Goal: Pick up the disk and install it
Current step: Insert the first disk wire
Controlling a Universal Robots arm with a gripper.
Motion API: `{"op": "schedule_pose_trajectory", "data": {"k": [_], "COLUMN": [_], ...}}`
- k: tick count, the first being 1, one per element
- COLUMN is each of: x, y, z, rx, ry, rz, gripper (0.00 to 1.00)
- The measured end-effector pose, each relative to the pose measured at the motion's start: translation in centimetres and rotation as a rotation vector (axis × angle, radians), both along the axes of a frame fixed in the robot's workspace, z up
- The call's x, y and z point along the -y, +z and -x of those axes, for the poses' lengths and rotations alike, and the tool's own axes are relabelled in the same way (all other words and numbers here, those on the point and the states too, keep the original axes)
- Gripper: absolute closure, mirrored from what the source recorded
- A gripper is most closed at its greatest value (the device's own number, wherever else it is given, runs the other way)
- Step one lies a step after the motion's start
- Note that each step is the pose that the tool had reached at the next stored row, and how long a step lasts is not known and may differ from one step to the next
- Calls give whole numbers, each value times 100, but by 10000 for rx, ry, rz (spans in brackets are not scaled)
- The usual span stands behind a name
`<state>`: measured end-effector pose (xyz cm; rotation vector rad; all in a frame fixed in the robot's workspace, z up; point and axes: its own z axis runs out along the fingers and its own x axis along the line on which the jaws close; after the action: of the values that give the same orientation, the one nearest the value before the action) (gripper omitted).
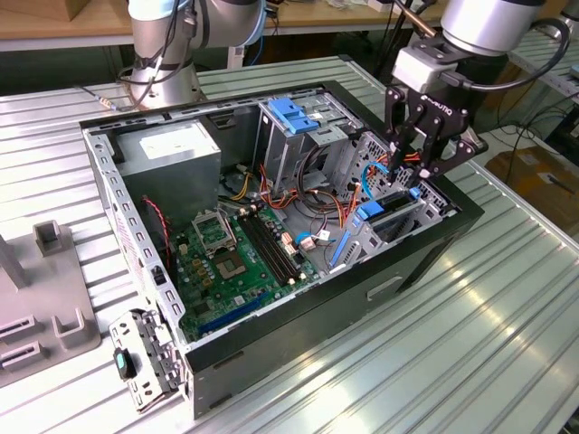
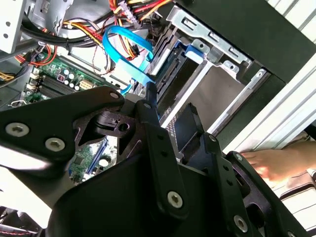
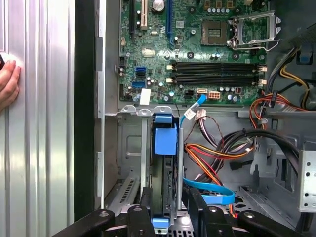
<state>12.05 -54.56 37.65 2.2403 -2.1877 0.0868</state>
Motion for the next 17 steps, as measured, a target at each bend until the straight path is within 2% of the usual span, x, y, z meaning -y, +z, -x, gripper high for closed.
{"op": "schedule_pose_trajectory", "data": {"k": [6,17], "x": [-3,-12], "y": [-1,-28], "z": [-1,-69], "rx": [0,0], "ry": [0,0], "rz": [-1,1], "gripper": [57,57]}}
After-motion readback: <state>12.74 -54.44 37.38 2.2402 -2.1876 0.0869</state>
